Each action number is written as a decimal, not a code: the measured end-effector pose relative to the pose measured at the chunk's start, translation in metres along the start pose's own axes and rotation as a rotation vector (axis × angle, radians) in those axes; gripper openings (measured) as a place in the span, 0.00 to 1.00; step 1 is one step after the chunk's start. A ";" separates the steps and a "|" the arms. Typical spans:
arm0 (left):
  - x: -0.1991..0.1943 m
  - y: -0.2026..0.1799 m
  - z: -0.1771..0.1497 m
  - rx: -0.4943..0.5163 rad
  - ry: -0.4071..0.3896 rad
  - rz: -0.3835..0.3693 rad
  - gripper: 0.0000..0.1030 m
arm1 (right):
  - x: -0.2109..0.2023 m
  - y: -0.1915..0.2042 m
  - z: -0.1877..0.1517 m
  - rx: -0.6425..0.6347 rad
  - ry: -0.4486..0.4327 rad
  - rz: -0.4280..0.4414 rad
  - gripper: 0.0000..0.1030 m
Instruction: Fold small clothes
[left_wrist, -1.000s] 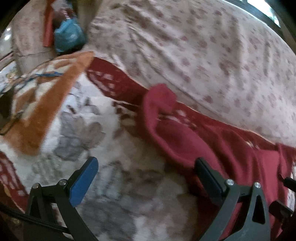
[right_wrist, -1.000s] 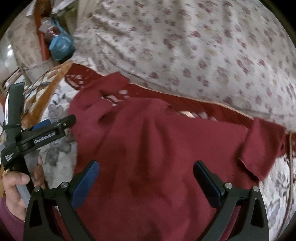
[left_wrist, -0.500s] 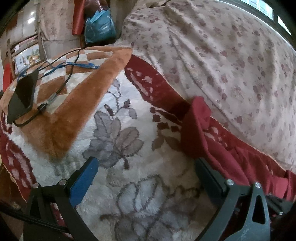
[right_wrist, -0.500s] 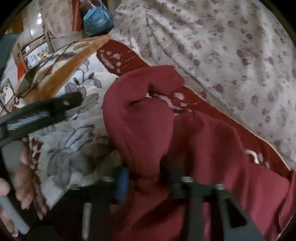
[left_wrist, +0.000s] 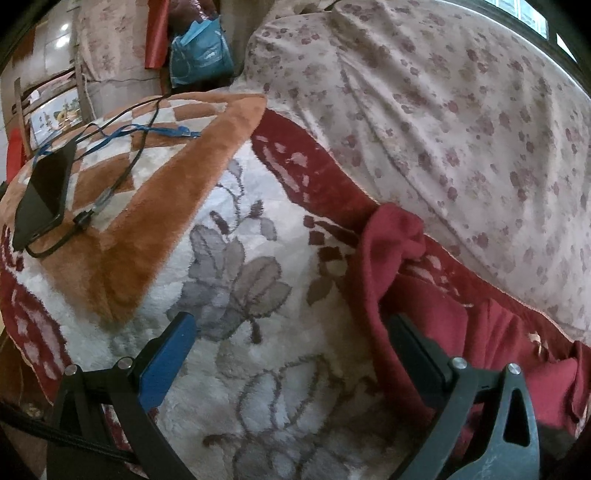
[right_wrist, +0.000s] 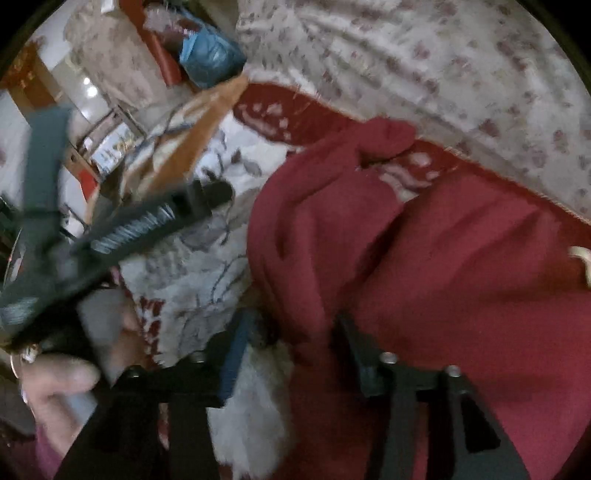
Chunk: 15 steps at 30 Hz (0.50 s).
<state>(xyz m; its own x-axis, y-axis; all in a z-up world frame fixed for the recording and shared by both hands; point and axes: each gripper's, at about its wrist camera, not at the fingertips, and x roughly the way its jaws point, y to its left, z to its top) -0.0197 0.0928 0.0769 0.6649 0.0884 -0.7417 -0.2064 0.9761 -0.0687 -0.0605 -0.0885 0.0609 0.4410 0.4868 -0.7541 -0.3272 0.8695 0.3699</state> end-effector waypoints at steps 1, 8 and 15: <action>-0.001 -0.001 -0.001 0.004 -0.001 -0.005 1.00 | -0.011 -0.004 0.001 0.000 -0.023 -0.026 0.59; 0.004 -0.019 -0.008 0.066 0.030 -0.029 1.00 | -0.033 -0.060 0.005 0.093 -0.046 -0.259 0.62; 0.026 -0.026 -0.019 0.117 0.145 0.023 1.00 | -0.014 -0.060 0.013 0.036 0.029 -0.309 0.63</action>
<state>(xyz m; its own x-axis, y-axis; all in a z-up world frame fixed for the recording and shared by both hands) -0.0105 0.0659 0.0469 0.5493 0.0893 -0.8309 -0.1292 0.9914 0.0211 -0.0361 -0.1462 0.0560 0.4905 0.1972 -0.8489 -0.1519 0.9785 0.1396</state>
